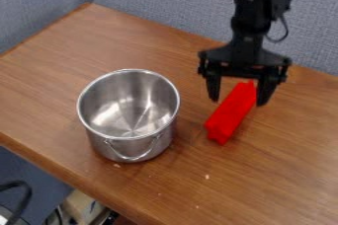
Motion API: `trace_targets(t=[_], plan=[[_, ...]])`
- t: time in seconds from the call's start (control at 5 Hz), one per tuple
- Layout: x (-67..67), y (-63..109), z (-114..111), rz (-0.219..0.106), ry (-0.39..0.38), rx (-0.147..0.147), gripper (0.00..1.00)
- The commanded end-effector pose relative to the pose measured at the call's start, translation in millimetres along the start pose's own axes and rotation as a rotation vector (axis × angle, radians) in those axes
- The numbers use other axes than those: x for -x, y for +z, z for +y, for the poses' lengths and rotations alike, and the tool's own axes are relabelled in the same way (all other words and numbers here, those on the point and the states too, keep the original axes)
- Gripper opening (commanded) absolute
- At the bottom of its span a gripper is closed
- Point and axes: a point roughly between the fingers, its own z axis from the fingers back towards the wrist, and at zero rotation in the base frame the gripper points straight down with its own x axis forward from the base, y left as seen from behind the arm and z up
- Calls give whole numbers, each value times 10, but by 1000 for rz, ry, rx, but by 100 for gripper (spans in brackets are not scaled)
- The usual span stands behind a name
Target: Put the red object in the metal pot
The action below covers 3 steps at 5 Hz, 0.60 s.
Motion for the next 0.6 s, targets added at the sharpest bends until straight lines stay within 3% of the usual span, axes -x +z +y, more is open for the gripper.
trace_targets(t=[0.0, 0.2, 0.4], plan=[[-122, 51, -66, -25, -101, 35, 100], [-219, -1, -114, -22, -199, 43, 100], [-211, -59, -114, -16, -182, 26, 100]])
